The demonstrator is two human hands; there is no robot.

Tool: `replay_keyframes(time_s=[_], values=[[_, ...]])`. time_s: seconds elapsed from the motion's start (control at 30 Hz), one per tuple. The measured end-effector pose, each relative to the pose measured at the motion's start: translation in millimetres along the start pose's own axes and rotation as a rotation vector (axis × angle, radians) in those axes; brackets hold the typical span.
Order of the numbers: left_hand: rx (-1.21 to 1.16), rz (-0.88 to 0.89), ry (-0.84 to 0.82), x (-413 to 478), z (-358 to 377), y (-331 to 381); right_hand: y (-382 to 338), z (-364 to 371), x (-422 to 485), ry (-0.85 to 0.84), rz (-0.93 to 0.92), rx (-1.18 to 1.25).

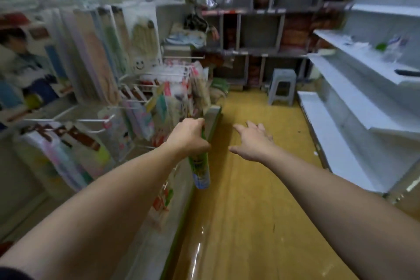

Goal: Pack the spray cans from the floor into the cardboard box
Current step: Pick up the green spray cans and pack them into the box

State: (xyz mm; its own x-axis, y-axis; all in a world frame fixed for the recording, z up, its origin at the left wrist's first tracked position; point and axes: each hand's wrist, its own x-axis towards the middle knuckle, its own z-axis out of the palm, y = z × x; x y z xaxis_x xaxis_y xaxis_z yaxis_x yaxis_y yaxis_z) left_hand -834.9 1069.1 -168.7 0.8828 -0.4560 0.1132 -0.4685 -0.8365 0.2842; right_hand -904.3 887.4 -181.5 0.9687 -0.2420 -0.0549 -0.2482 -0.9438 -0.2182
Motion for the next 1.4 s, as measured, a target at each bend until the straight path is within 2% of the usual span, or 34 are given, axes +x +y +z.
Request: replay_keyframes(time_s=[0.17, 0.4, 0.6, 0.8, 1.03, 1.4], values=[[0.002, -0.04, 0.134, -13.5, -46.3, 24.8, 5.7, -47.8, -1.2, 0.09, -0.129, -0.004], [-0.006, -0.216, 0.243, -54.3, -67.2, 60.8, 6.1, -83.2, -9.8, 0.119, -0.375, 0.015], [-0.065, -0.362, 0.326, -112.1, -89.0, 69.6, -18.6, -85.5, -33.5, 0.081, -0.561, 0.04], [0.014, -0.487, 0.334, -185.1, -105.4, 60.0, -65.4, -76.1, -74.5, 0.044, -0.727, 0.051], [0.063, -0.678, 0.397, -299.0, -137.9, 47.1, -145.7, -64.4, -152.1, 0.026, -0.92, 0.033], [0.074, -0.918, 0.446, -503.8, -192.5, 53.7, -258.7, -49.6, -337.1, 0.037, -1.229, 0.067]])
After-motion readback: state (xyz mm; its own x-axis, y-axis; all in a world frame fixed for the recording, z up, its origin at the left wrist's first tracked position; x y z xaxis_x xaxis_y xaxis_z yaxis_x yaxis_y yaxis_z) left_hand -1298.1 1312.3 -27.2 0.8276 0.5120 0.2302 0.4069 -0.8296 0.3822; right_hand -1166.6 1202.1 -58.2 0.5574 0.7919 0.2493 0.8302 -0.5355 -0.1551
